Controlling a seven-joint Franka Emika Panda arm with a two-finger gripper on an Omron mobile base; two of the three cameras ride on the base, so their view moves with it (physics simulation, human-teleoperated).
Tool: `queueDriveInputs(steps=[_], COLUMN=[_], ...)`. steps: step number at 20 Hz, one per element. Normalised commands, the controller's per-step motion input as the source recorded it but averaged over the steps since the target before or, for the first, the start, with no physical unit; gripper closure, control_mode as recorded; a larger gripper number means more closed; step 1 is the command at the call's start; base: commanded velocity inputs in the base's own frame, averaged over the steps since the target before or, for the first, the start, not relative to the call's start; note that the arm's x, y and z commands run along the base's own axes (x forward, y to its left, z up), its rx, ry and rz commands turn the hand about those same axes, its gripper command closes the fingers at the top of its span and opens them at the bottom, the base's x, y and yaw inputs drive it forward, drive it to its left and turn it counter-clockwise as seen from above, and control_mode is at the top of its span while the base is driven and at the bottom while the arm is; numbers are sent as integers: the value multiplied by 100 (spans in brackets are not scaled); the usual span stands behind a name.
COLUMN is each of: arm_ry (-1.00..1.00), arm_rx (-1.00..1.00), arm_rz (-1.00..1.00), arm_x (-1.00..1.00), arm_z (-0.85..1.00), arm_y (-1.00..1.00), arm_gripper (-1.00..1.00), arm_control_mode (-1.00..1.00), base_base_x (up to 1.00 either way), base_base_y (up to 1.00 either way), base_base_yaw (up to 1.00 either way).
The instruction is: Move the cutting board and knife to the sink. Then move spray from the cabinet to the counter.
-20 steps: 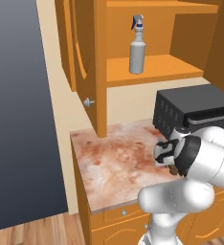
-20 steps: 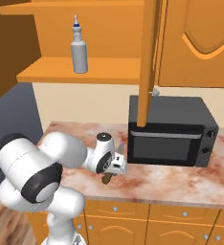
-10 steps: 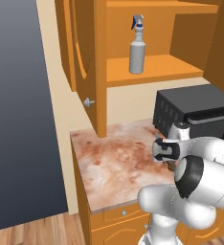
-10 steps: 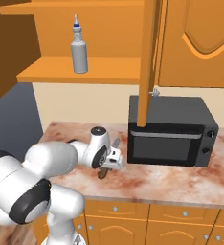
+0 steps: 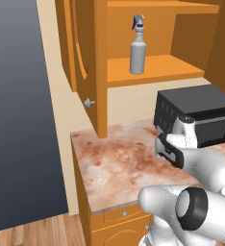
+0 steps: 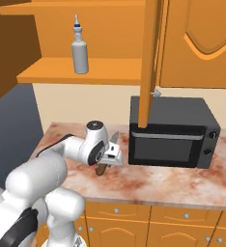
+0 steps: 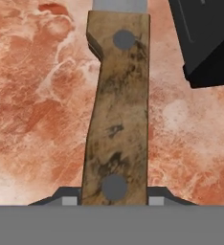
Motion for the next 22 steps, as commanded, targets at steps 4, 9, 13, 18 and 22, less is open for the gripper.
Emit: queueDriveInputs(steps=[4, 9, 13, 18, 22], arm_ry=[-1, -2, -1, -2, -2], arm_rx=[0, 0, 0, 0, 0], arm_rz=[0, 0, 0, 0, 0], arm_x=[-20, -20, -18, -18, -17], arm_z=[42, 36, 32, 35, 33], arm_y=[0, 0, 0, 0, 3], arm_gripper=[100, 100, 100, 100, 100], arm_control_mode=[-100, -100, -100, -100, -100], base_base_x=[0, 0, 0, 0, 0], base_base_y=[0, 0, 0, 0, 0], base_base_yaw=[0, 0, 0, 0, 0])
